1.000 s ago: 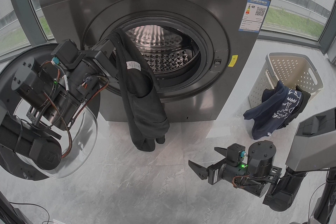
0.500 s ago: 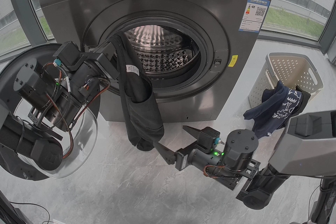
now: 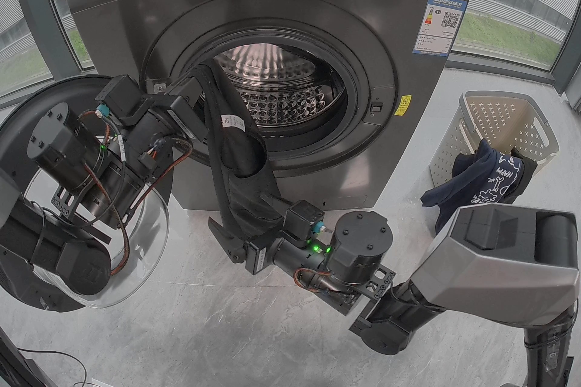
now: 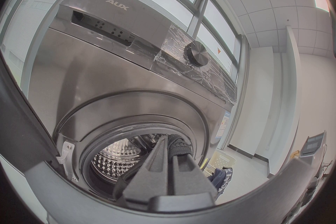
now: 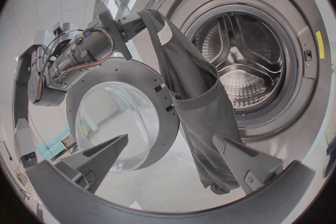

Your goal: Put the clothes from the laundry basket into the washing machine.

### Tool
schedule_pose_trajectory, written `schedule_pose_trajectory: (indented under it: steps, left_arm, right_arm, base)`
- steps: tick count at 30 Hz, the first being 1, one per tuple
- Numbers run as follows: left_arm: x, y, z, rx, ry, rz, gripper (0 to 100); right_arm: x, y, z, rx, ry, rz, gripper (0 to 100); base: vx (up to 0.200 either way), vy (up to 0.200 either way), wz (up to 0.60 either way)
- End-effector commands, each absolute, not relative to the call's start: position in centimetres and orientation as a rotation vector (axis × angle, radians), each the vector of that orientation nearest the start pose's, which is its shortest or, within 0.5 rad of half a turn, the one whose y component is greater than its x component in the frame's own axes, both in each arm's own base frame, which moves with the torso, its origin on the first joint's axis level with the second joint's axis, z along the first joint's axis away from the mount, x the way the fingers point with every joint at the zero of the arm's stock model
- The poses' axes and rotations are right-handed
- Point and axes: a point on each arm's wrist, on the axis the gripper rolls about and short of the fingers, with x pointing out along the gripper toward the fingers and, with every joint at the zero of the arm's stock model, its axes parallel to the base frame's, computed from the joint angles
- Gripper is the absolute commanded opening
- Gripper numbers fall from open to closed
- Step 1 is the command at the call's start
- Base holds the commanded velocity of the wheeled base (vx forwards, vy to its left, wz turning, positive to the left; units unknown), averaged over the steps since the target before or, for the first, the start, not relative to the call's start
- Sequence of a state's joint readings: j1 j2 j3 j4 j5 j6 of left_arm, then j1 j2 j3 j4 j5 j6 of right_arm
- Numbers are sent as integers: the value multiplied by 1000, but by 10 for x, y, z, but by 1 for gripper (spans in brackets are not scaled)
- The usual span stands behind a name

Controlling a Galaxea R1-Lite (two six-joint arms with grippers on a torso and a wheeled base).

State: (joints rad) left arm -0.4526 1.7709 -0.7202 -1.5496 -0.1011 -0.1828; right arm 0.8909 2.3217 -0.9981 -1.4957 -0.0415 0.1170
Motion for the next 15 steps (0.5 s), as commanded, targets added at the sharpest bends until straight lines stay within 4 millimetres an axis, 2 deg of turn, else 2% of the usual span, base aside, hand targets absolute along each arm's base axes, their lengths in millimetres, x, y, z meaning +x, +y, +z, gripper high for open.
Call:
schedule_pose_trajectory:
  steps: [1, 3, 6, 9, 12, 15]
  left_arm:
    - [272, -135, 228, -263, -443, -587, 0]
    - [272, -135, 228, -263, -443, -587, 0]
    - [271, -135, 228, -264, -443, -588, 0]
    - [271, -135, 228, -264, -443, -588, 0]
    - [271, -135, 228, -264, -443, -588, 0]
    - [271, -135, 228, -262, -444, -588, 0]
  right_arm:
    - [283, 338, 72, 193, -120, 842, 100]
    - [298, 340, 70, 202, -150, 819, 100]
    - [310, 340, 71, 205, -179, 798, 100]
    - [315, 338, 71, 204, -180, 787, 100]
    - [329, 331, 72, 209, -198, 747, 100]
    - [332, 329, 73, 209, -202, 739, 100]
  base:
    - [0, 0, 0]
    - [0, 0, 0]
    - [0, 0, 0]
    - [0, 0, 0]
    - [0, 0, 0]
    - [0, 0, 0]
